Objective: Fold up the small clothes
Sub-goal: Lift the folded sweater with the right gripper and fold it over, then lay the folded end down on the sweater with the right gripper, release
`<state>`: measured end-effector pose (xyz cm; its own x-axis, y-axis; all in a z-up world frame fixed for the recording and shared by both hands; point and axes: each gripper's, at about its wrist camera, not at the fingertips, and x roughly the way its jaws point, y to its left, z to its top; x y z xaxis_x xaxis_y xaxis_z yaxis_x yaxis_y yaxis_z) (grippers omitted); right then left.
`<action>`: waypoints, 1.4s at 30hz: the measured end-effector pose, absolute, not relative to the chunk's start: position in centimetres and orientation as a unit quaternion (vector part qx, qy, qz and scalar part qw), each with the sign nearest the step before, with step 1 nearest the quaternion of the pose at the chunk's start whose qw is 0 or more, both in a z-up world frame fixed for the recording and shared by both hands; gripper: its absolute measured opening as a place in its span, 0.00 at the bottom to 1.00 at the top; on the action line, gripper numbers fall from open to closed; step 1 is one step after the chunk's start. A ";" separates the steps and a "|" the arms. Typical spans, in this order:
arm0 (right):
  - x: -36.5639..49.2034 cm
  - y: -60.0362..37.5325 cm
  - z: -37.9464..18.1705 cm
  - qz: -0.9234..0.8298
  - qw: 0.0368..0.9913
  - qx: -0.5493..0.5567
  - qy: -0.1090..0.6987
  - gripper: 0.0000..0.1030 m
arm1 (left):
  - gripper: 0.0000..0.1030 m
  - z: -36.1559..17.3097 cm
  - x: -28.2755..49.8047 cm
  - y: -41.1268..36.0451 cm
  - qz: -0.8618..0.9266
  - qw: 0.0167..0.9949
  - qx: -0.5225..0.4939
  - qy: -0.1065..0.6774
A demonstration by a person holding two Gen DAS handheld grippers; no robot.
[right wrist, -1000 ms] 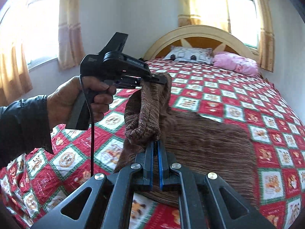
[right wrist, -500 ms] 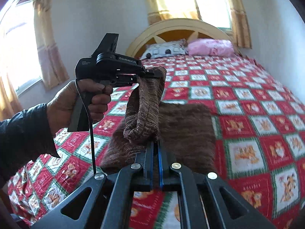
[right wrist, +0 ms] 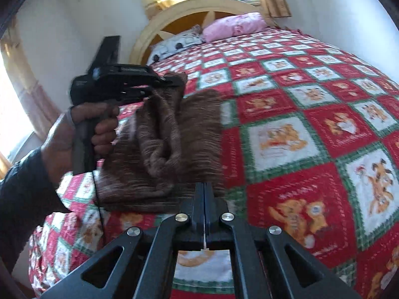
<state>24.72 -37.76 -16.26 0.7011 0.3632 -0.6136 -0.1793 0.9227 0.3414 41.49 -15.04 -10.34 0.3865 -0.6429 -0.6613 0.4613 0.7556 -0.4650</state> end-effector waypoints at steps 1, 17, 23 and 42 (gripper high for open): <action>24.5 -38.0 -16.3 0.149 0.914 0.128 0.356 0.00 | 0.24 -9.7 41.0 -15.1 -0.340 0.828 -0.105 0.433; 28.2 -34.1 -12.9 0.190 0.921 0.057 0.334 0.34 | 0.70 -10.5 30.8 -8.5 -0.280 0.880 0.002 0.383; 27.8 -33.9 -14.9 0.166 0.906 0.040 0.387 0.03 | 0.74 -12.5 28.4 -8.4 -0.267 0.882 0.040 0.387; 34.7 -33.2 -10.2 0.159 0.917 0.028 0.365 0.60 | 0.92 -14.6 27.6 -8.6 -0.290 0.868 0.035 0.402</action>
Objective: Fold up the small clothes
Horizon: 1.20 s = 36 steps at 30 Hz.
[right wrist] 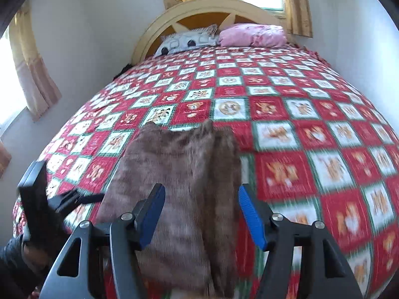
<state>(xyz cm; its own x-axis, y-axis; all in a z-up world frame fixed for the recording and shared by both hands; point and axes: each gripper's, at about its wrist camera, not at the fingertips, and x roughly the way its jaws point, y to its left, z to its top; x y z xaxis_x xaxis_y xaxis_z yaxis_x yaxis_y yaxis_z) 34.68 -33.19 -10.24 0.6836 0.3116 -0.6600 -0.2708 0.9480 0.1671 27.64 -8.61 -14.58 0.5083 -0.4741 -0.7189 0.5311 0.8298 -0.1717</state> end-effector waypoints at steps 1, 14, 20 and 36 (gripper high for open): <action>36.4 -32.5 -10.6 0.169 0.912 0.029 0.373 0.59 | 0.92 -14.6 27.6 -8.7 -0.290 0.868 0.038 0.402; 40.0 -32.4 -14.6 0.118 0.906 0.011 0.407 0.05 | 0.99 -15.1 27.6 -8.9 -0.292 0.860 0.042 0.416; 40.7 -32.5 -14.7 0.091 0.903 0.001 0.419 0.04 | 0.99 -14.3 26.8 -8.4 -0.299 0.868 0.034 0.395; 38.1 -32.9 -14.0 0.107 0.909 0.004 0.403 0.18 | 1.00 -15.1 27.7 -8.7 -0.279 0.861 0.036 0.425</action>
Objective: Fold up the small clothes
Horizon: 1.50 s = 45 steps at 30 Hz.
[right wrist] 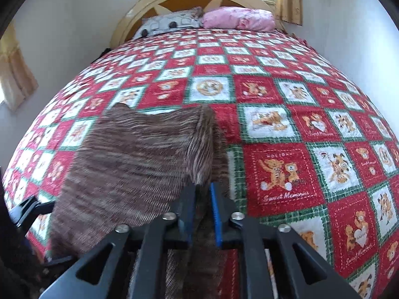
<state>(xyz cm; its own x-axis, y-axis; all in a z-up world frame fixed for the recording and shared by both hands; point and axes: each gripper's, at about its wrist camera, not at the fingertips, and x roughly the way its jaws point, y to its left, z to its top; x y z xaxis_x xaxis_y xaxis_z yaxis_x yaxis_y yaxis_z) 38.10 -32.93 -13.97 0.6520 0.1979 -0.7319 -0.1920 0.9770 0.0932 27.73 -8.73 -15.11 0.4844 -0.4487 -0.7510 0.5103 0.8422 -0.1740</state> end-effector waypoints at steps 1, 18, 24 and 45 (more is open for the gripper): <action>37.4 -32.8 -13.5 0.119 0.910 0.007 0.397 0.22 | 1.00 -15.1 27.7 -8.8 -0.278 0.861 0.038 0.424; 32.4 -33.4 -15.1 0.138 0.901 -0.009 0.412 0.08 | 1.00 -15.2 27.9 -9.2 -0.276 0.860 0.042 0.427; 33.4 -34.1 -14.0 0.169 0.902 0.007 0.398 0.43 | 1.00 -15.0 27.9 -9.4 -0.276 0.857 0.042 0.434; 46.8 -35.3 -17.3 0.233 0.849 0.144 0.452 0.36 | 0.64 -15.8 30.2 -9.4 -0.340 0.800 -0.123 0.478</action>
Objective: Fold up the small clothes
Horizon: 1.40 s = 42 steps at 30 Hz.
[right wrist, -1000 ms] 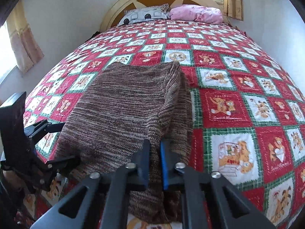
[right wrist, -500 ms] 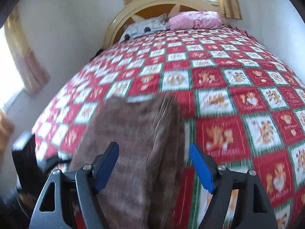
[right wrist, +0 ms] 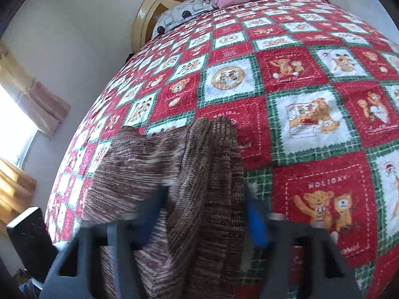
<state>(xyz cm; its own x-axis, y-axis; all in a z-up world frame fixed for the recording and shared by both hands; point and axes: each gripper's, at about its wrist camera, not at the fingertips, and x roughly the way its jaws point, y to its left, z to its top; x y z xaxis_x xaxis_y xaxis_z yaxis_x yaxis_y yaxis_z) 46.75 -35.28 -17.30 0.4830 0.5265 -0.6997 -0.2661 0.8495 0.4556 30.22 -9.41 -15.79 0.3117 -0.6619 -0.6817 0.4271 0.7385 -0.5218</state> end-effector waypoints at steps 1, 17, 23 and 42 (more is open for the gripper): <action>46.7 -35.1 -17.3 0.243 0.844 0.154 0.453 0.27 | 0.59 -15.6 30.0 -9.7 -0.340 0.805 -0.113 0.473; 40.9 -28.4 -10.0 0.300 0.866 0.144 0.374 0.20 | 0.29 -7.3 23.6 -2.3 -0.320 0.847 -0.113 0.409; 39.0 -21.0 -8.3 0.361 0.850 0.135 0.360 0.20 | 0.29 -5.8 20.3 2.7 -0.274 0.869 -0.108 0.398; 34.7 1.4 -9.0 0.487 0.783 0.082 0.377 0.20 | 0.29 -7.6 13.5 17.4 -0.136 0.902 -0.140 0.384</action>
